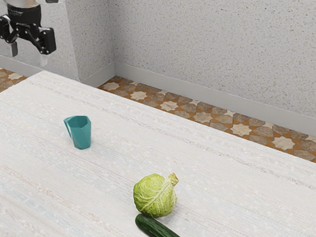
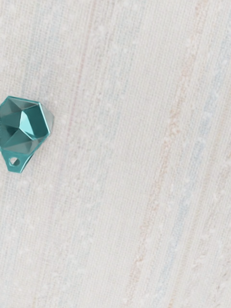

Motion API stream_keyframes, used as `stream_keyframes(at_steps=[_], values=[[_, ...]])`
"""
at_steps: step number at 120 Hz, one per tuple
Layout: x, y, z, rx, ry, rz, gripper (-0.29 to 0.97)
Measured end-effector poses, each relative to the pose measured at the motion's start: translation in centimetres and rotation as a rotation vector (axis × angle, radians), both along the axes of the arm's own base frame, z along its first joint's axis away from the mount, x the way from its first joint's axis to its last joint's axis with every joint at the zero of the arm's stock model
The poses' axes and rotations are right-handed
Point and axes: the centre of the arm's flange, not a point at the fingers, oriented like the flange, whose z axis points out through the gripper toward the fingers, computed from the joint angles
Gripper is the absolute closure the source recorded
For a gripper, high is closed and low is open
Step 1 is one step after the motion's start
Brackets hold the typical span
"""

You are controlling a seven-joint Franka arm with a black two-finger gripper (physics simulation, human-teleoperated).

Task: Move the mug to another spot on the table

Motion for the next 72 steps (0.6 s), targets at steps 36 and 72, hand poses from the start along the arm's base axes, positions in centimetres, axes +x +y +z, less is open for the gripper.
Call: stream_keyframes(at_steps=[36,72], values=[[-0.8,7.2,-1.3,0.012,-0.063,0.19,0.0],[5.9,8.9,-12.6,-0.132,-0.057,0.811,0.0]])
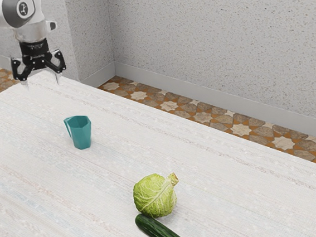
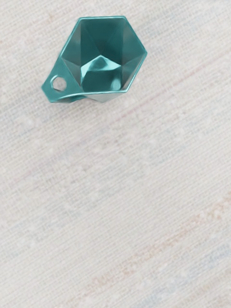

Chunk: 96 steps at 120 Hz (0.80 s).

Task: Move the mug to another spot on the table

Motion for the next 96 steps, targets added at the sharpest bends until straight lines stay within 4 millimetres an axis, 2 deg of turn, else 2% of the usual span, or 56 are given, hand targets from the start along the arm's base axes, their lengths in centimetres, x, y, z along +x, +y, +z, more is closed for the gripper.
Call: stream_keyframes(at_steps=[12,27,41,55,72,96], values=[[2.0,-0.3,-3.3,-0.018,-0.007,0.179,0.0],[2.2,0.5,-8.2,-0.016,0.01,0.385,0.0],[2.9,1.8,-10.7,0.003,-0.003,0.527,0.01],[3.4,3.1,-12.2,0.019,-0.024,0.624,0.02],[4.2,3.6,-13.9,0.037,-0.048,0.689,0.03],[4.1,6.6,-15.2,0.05,-0.076,0.753,0.04]])
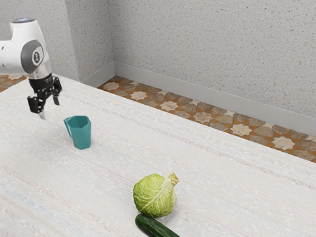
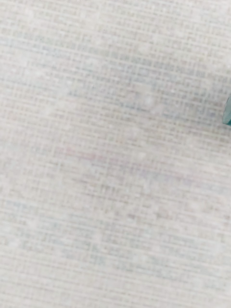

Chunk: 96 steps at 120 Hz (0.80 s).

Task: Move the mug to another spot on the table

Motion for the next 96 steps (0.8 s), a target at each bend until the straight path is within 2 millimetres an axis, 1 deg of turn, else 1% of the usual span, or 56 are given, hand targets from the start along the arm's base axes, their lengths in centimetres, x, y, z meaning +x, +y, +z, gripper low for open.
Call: stream_keyframes(at_steps=[10,32,41,56,64,76,96], values=[[0.7,0.6,-0.4,0.012,-0.007,-0.001,0.04],[3.2,0.6,-1.3,0.036,-0.023,-0.027,0.04],[3.4,1.3,-1.7,0.037,-0.025,-0.021,0.04],[3.6,1.5,-2.2,0.029,-0.028,-0.017,0.04],[3.7,1.4,-2.8,0.026,-0.026,-0.017,0.04],[4.4,0.3,-4.2,0.019,-0.023,-0.036,0.04],[5.3,-0.2,-5.3,0.023,-0.033,-0.05,0.04]])
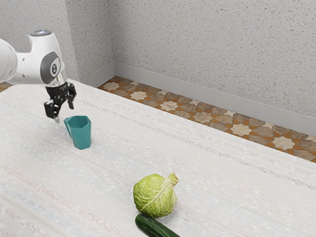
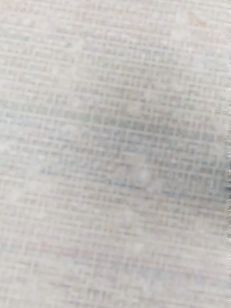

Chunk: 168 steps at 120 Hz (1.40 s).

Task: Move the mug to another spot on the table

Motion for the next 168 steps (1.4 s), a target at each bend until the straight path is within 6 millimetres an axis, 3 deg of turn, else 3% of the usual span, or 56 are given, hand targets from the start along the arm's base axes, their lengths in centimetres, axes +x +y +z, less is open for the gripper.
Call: stream_keyframes(at_steps=[168], values=[[-0.5,-1.4,-3.2,-0.084,-0.044,0.06,0.04]])
